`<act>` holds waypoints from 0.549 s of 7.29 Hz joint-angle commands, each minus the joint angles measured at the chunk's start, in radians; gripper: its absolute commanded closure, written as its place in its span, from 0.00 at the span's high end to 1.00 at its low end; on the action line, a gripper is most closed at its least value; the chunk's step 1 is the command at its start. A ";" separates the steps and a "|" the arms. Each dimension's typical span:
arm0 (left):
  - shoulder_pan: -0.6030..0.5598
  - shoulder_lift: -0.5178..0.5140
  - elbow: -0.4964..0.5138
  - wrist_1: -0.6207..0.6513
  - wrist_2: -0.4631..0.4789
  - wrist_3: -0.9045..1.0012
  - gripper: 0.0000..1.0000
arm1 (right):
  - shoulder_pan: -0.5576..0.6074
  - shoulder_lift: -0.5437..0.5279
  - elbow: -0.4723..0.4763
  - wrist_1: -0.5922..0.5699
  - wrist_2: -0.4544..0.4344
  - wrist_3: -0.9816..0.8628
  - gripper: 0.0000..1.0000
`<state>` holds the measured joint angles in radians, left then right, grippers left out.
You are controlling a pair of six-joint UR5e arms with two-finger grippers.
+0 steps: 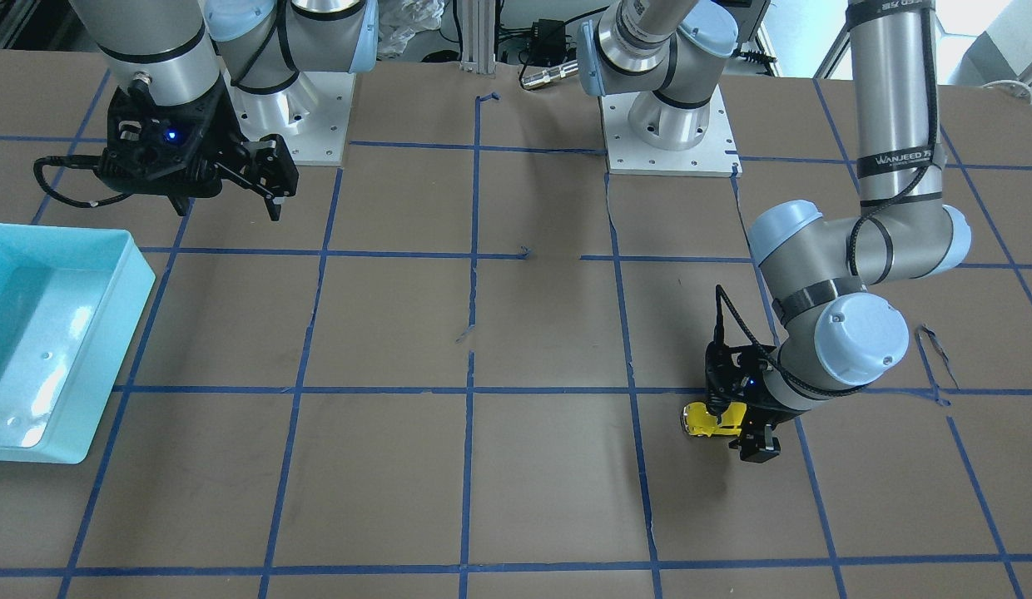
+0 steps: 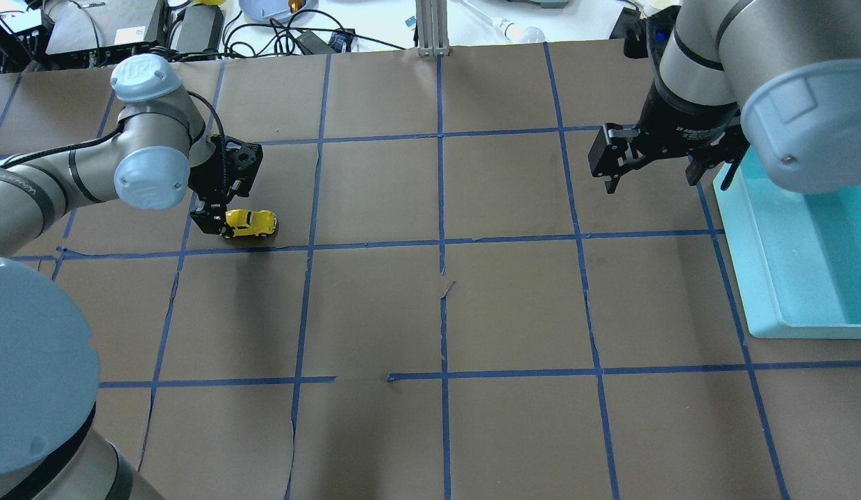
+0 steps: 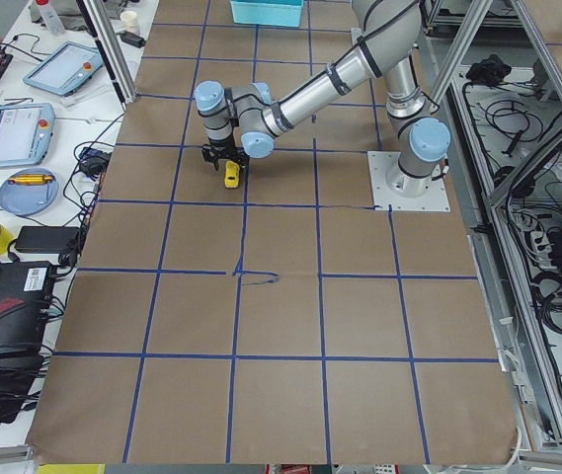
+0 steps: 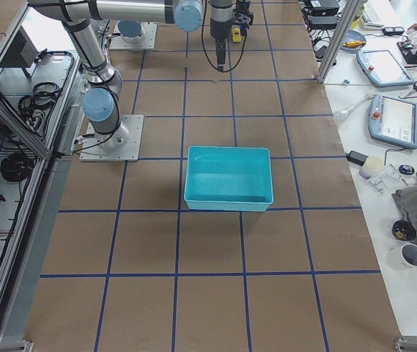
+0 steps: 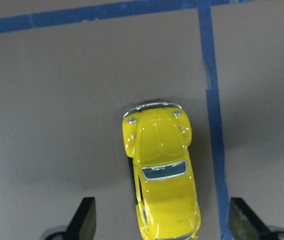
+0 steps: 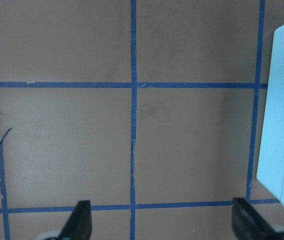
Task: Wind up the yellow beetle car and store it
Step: 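Lower the left gripper over the yellow beetle car, then close the left gripper on the yellow car's rear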
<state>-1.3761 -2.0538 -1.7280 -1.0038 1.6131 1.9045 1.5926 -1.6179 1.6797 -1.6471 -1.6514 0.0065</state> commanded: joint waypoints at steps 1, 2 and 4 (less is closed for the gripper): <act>0.000 0.003 -0.033 0.046 0.001 -0.001 0.75 | 0.000 0.000 0.000 0.004 -0.001 0.003 1.00; 0.000 0.010 -0.036 0.048 0.004 -0.001 0.65 | 0.001 0.000 0.000 0.006 -0.001 0.003 1.00; 0.000 0.020 -0.039 0.048 0.001 -0.001 0.64 | 0.001 0.000 0.000 0.006 -0.001 0.003 1.00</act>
<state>-1.3760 -2.0363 -1.7630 -0.9573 1.6175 1.9043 1.5941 -1.6183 1.6797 -1.6417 -1.6515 0.0091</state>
